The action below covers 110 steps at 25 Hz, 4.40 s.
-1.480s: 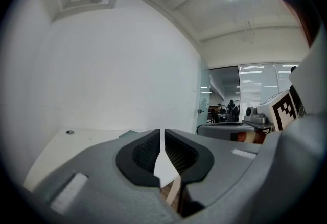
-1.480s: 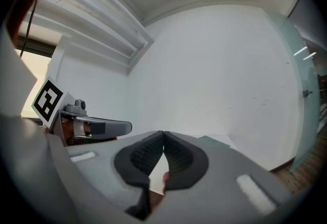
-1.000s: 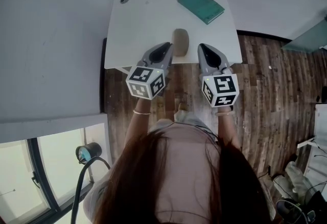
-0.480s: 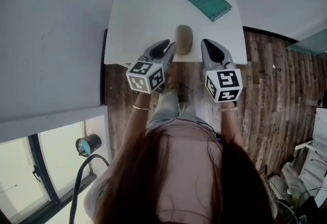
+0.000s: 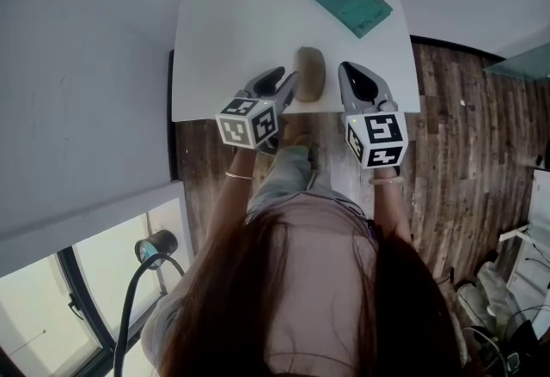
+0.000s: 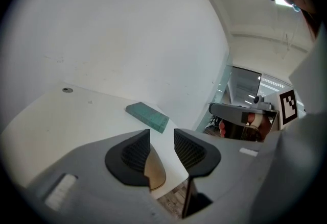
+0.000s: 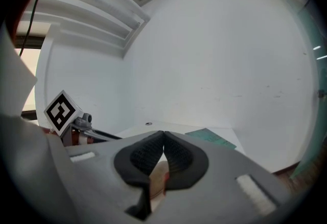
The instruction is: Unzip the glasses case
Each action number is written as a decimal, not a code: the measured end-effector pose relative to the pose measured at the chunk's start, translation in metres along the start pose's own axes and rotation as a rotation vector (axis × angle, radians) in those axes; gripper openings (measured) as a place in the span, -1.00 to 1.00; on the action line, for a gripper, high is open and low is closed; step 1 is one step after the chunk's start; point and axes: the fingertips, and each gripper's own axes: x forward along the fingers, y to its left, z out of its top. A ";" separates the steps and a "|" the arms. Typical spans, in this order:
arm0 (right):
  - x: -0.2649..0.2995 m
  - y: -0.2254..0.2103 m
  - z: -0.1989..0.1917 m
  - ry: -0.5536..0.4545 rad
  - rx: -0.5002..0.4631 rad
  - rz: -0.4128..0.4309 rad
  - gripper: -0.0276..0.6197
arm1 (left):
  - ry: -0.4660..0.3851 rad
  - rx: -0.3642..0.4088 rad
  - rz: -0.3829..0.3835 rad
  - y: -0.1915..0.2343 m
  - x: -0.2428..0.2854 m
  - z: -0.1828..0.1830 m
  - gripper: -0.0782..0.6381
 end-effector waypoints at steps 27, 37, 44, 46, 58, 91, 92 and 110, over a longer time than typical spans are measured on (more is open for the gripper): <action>0.070 -0.039 -0.032 0.128 0.050 -0.073 -0.91 | 0.313 -0.324 -0.095 0.065 0.099 -0.080 -0.05; 0.078 -0.049 -0.045 0.157 0.071 -0.082 -0.91 | 0.371 -0.371 -0.122 0.060 0.117 -0.099 0.11; 0.081 -0.053 -0.050 0.171 0.086 -0.093 -0.91 | 0.415 -0.398 -0.173 0.047 0.126 -0.103 0.14; 0.082 -0.055 -0.051 0.172 0.090 -0.098 -0.91 | 0.434 -0.396 -0.192 0.043 0.129 -0.105 0.14; 0.089 -0.063 -0.055 0.179 0.114 -0.116 -0.91 | 0.516 -0.417 -0.296 0.016 0.146 -0.111 0.14; 0.097 -0.050 -0.018 0.083 0.177 -0.109 -0.91 | 0.591 -0.037 -0.392 0.033 0.114 -0.049 0.08; 0.097 -0.050 -0.015 0.076 0.176 -0.104 -0.91 | 0.588 -0.028 -0.397 0.032 0.113 -0.046 0.08; 0.105 -0.057 0.045 -0.045 0.184 0.102 -0.80 | 0.526 0.244 -0.488 0.016 0.113 0.027 0.08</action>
